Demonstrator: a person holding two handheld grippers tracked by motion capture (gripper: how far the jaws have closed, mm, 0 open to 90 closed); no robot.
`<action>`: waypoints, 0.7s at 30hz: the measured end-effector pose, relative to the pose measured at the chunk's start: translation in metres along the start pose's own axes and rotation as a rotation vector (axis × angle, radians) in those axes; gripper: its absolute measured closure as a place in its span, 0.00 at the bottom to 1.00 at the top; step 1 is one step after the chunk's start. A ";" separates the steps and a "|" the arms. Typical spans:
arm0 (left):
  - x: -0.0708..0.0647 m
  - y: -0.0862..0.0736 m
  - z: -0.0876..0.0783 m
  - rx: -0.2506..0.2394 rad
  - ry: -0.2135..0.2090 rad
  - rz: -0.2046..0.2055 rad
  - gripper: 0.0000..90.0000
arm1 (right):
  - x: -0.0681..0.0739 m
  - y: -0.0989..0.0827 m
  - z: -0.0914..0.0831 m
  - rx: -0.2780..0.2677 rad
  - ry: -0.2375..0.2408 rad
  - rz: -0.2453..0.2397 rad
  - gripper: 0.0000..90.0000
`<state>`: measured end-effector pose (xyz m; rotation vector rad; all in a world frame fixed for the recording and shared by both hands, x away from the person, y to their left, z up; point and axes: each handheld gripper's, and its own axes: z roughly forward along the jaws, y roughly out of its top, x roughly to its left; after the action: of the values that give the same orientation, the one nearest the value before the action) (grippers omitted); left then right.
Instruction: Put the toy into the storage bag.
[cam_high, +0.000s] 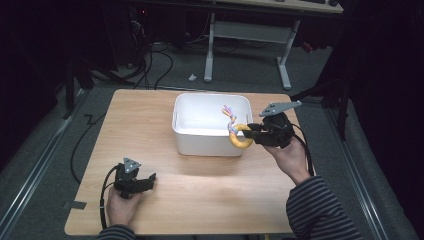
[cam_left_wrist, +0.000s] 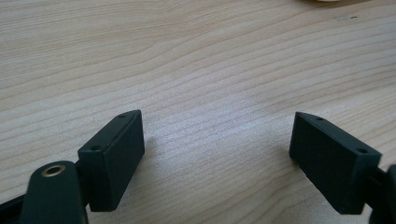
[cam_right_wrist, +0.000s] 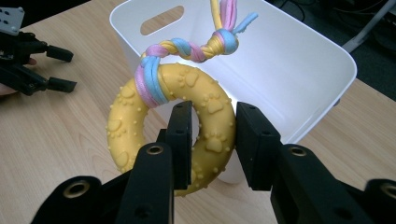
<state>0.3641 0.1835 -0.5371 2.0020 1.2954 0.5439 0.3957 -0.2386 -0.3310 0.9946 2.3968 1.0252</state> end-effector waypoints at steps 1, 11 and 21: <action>0.000 0.000 0.000 0.000 0.000 0.000 0.21 | 0.000 0.002 0.002 0.004 -0.003 -0.002 0.76; 0.000 0.000 0.000 0.000 0.002 0.000 0.21 | -0.008 0.015 0.018 0.014 -0.014 0.008 0.76; 0.000 0.000 0.000 -0.001 0.001 -0.001 0.21 | -0.015 0.023 0.037 0.039 -0.026 0.031 0.76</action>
<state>0.3641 0.1835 -0.5371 2.0005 1.2967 0.5451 0.4372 -0.2203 -0.3388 1.0553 2.3962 0.9732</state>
